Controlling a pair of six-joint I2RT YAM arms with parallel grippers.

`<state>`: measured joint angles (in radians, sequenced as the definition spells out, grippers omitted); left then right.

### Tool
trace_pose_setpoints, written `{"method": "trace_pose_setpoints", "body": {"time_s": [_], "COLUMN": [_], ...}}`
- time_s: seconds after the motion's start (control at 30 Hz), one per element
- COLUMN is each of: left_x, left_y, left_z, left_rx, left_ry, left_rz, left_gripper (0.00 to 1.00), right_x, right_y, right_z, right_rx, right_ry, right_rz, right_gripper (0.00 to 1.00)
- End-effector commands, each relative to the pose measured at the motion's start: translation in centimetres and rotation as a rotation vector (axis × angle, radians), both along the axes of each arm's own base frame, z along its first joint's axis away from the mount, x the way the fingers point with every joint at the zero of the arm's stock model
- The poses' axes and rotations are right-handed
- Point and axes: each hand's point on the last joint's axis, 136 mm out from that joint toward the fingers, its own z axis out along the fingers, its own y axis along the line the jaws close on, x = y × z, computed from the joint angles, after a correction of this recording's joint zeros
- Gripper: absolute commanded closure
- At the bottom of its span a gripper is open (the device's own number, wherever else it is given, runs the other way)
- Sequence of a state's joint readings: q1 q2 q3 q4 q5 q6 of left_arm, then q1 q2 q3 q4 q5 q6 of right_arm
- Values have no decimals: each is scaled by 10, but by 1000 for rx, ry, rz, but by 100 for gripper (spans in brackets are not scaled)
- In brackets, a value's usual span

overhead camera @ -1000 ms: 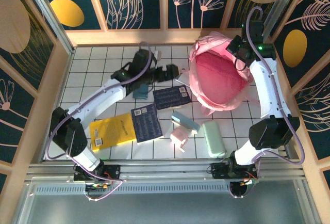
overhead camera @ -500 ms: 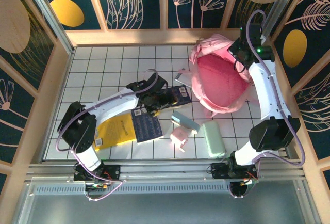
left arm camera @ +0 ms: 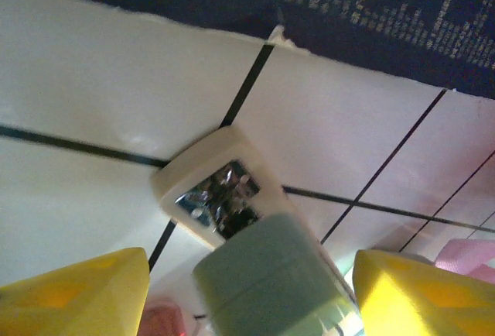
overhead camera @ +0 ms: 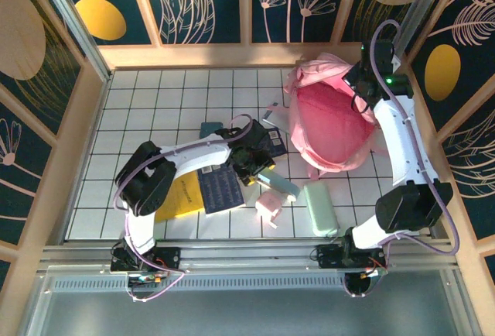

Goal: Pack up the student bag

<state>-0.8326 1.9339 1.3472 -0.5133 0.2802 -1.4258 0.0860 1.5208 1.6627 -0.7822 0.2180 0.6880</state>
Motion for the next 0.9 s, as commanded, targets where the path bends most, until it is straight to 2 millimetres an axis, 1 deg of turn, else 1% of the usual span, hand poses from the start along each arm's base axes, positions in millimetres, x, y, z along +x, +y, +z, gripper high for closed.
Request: {"method": "trace_pose_setpoints", "body": {"time_s": [0.0, 0.13, 0.3, 0.47, 0.6, 0.67, 0.8, 0.87], "left_x": [11, 18, 21, 25, 25, 27, 36, 38], "left_y": [-17, -27, -34, -39, -40, -40, -37, -35], "left_z": [7, 9, 7, 15, 16, 21, 38, 41], "left_rx": [-40, -70, -95, -122, -132, -143, -157, -153], "left_ry": [-18, -32, -36, -67, -68, -76, -121, -136], "left_rz": [13, 10, 3, -11, -19, -20, -14, -18], "left_gripper": [36, 47, 65, 82, 86, 91, 96, 97], "right_x": [-2, -2, -3, -4, -3, -3, -4, -4], "right_y": [-8, -5, -2, -4, -2, -2, -2, -2], "right_z": [36, 34, 35, 36, 37, 40, 47, 48], "right_rx": [14, 11, 3, -3, 3, 5, -2, -4], "right_ry": [-138, -137, -136, -136, -138, -146, -156, -159], "right_rz": [-64, -53, -48, -56, -57, -56, -58, -57], "right_gripper": [100, 100, 100, 100, 100, 100, 100, 100]}}
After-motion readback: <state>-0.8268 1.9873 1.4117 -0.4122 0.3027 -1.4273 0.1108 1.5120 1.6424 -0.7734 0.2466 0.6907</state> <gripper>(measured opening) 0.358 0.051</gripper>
